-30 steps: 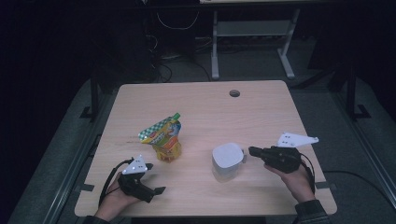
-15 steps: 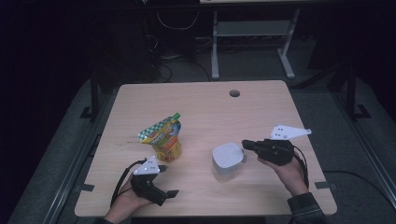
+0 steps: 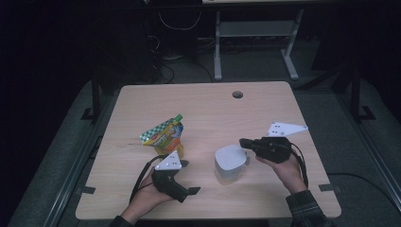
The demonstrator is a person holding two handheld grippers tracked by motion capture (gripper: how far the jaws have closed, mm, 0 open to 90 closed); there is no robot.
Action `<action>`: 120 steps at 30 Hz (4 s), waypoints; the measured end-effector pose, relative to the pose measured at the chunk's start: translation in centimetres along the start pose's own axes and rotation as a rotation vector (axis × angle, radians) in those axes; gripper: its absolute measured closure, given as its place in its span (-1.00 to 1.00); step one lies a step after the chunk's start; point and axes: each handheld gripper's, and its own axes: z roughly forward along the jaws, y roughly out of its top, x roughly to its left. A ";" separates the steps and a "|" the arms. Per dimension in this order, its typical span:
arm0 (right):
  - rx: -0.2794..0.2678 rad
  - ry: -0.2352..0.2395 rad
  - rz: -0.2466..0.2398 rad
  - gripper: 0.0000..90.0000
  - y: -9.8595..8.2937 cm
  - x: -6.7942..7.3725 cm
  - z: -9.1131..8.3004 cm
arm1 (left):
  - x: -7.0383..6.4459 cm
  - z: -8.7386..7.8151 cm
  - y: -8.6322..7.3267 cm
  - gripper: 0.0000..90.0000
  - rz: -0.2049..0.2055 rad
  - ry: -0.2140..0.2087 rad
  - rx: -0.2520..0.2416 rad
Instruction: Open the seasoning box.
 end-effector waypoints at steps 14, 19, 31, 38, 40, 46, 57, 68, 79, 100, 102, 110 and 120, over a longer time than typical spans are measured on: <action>0.000 0.006 0.001 0.99 -0.2 -0.1 -0.3 | 0.2 3.1 3.4 -1.00 0.027 -0.009 -0.011; -0.007 -0.003 -0.005 0.99 -0.2 -0.1 -0.4 | 0.6 4.2 4.2 -1.00 0.035 -0.014 -0.014; -0.013 -0.008 -0.009 0.99 -0.2 -0.2 -0.6 | 0.5 5.7 5.7 -0.87 0.062 -0.063 -0.025; -0.013 -0.006 -0.007 0.99 -0.2 -0.1 -0.7 | 0.5 6.2 5.9 -0.68 0.065 -0.082 -0.021; -0.013 -0.006 -0.005 0.99 -0.2 -0.1 -0.7 | 0.5 6.3 5.9 -0.67 0.067 -0.085 -0.017; -0.011 -0.004 -0.004 0.99 -0.3 -0.1 -0.6 | 0.4 6.3 5.8 -0.60 0.073 -0.080 -0.012; -0.009 -0.006 -0.008 0.99 -0.3 -0.1 -0.6 | 0.4 5.8 6.0 -0.57 0.076 -0.082 -0.022; -0.006 -0.007 -0.006 0.99 -0.3 0.0 -0.6 | 0.5 5.2 6.3 -0.52 0.070 -0.088 -0.037; -0.013 -0.012 -0.008 0.99 -0.1 0.0 -0.9 | 0.5 4.4 7.0 -0.42 0.072 -0.085 -0.063; -0.015 -0.019 -0.004 0.99 -0.1 -0.1 -1.5 | 1.0 3.8 8.2 0.59 0.034 -0.094 -0.102; -0.010 -0.018 -0.005 0.99 -0.2 -0.1 -1.5 | 1.0 3.8 8.3 0.79 0.035 -0.103 -0.103; 0.011 -0.020 0.001 0.99 -0.7 -0.2 -1.4 | 0.5 3.4 8.6 1.00 0.060 -0.104 -0.107; 0.046 -0.014 0.004 0.99 -1.3 -0.1 -0.8 | 0.4 3.1 9.1 1.00 0.063 -0.111 -0.117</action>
